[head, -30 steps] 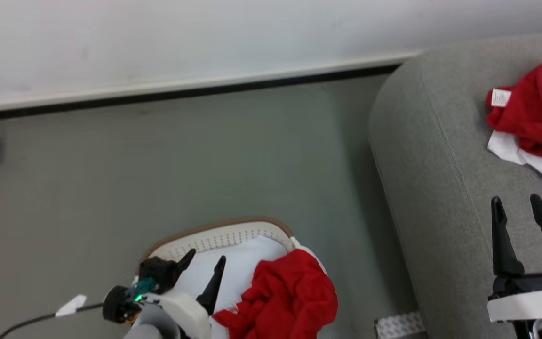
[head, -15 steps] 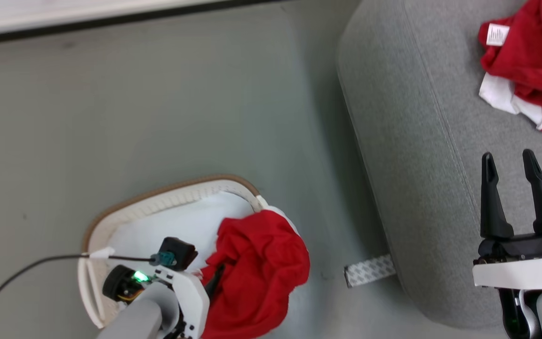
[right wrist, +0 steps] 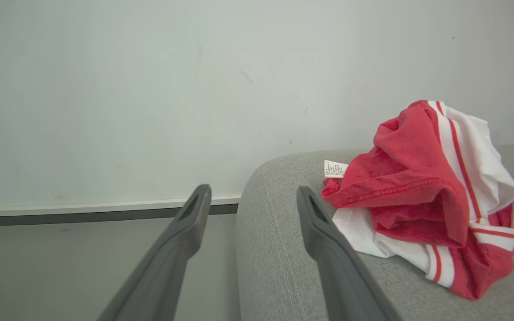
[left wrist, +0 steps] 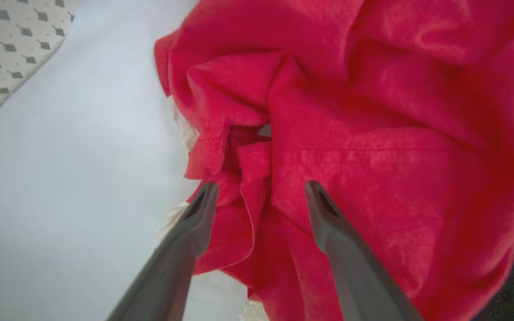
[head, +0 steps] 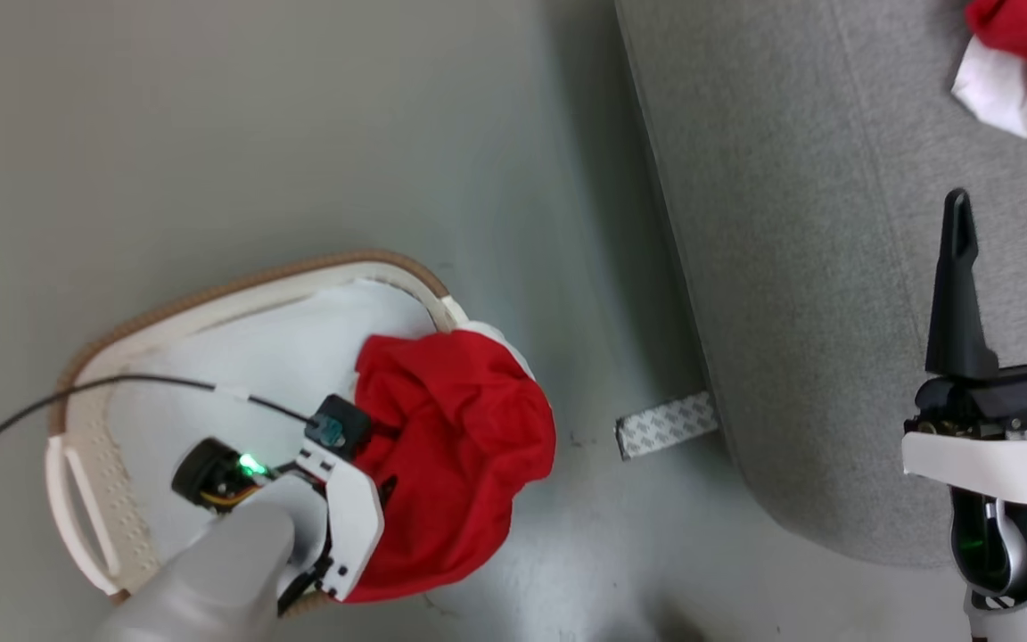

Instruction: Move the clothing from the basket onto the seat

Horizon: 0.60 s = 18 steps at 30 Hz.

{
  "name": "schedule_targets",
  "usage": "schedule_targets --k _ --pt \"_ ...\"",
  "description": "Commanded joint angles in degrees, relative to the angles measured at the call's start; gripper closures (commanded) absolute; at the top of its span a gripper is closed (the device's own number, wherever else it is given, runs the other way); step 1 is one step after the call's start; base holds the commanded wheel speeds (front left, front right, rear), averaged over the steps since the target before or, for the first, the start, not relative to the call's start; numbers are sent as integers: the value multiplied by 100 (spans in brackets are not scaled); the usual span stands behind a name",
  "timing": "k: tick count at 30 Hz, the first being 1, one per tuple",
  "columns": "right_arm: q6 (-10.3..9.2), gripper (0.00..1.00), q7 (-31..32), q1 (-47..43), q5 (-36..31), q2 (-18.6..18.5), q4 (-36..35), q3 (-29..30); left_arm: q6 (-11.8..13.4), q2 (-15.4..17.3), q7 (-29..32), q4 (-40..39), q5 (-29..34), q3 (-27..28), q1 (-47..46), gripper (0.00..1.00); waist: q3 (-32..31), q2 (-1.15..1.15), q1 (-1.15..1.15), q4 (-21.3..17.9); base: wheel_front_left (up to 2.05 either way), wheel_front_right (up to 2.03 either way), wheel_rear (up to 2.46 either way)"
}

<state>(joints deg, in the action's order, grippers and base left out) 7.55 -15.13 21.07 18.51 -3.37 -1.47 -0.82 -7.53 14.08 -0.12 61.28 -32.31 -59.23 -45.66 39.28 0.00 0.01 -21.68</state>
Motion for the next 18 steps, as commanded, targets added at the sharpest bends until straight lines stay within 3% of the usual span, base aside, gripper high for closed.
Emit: schedule_targets --k 1,18 --pt "-13 0 0 114 65 37 -108 32 10 90 89 53 -61 -191 -167 0 315 0 -1 -83 0 0 0" --pt "-13 0 0 546 518 53 -841 141 9 62 578 860 -431 -916 -930 0 1049 0 -1 -206 0 0 0"
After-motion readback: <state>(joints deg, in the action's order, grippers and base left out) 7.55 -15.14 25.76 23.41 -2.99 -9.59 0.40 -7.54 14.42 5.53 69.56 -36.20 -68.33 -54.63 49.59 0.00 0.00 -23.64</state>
